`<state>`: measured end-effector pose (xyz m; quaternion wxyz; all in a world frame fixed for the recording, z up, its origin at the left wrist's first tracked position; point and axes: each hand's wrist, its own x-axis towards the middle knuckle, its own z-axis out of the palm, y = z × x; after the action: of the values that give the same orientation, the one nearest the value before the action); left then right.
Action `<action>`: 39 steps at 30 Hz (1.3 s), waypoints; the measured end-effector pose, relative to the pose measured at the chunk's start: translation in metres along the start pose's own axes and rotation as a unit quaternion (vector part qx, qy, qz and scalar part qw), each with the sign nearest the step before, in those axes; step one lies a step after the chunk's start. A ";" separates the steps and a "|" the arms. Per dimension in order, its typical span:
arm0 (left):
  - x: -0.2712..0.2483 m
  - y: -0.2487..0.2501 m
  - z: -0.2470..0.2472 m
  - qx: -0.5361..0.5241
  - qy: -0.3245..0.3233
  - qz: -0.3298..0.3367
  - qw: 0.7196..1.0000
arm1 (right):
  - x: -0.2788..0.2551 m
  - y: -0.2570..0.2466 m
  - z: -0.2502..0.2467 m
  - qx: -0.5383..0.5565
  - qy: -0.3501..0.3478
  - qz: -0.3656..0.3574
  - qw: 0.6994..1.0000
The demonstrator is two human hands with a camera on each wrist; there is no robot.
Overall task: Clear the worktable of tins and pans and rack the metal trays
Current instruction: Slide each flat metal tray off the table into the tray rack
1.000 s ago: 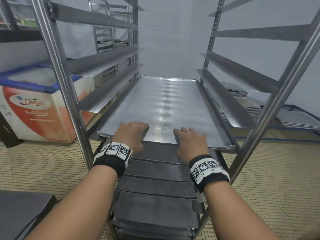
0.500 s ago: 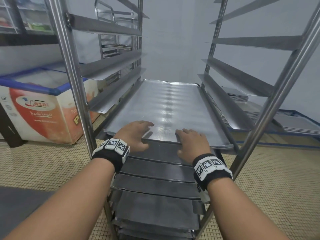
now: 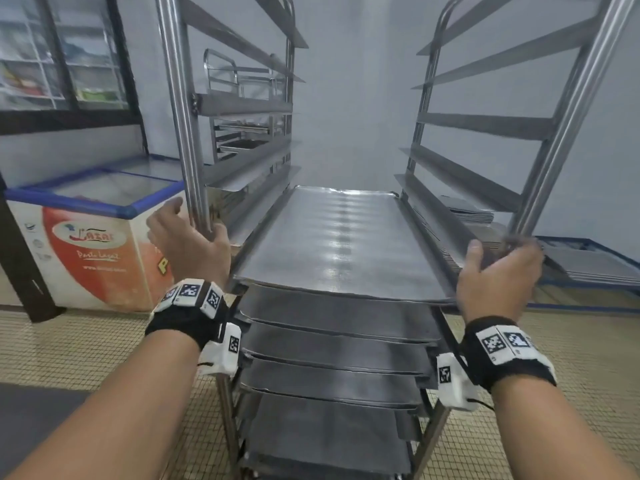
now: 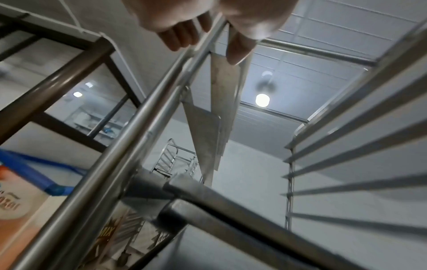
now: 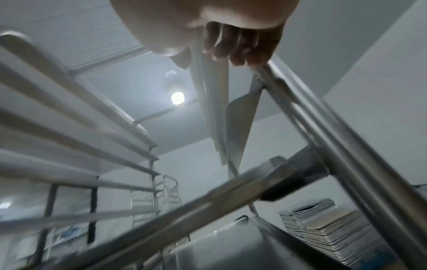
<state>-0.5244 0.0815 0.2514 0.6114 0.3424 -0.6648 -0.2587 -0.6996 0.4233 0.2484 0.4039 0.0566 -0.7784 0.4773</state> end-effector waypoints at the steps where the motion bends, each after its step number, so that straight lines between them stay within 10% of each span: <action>1: 0.009 0.001 0.000 0.016 -0.003 -0.030 0.999 | 0.008 0.001 -0.004 -0.006 0.024 0.019 1.000; 39: 0.087 -0.029 0.190 -0.010 -0.012 -0.046 0.999 | 0.141 0.059 0.156 0.043 -0.023 0.081 0.996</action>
<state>-0.7098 -0.0181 0.2621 0.5947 0.3632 -0.6527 -0.2972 -0.9116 0.3738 0.2690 0.3435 0.0214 -0.7683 0.5397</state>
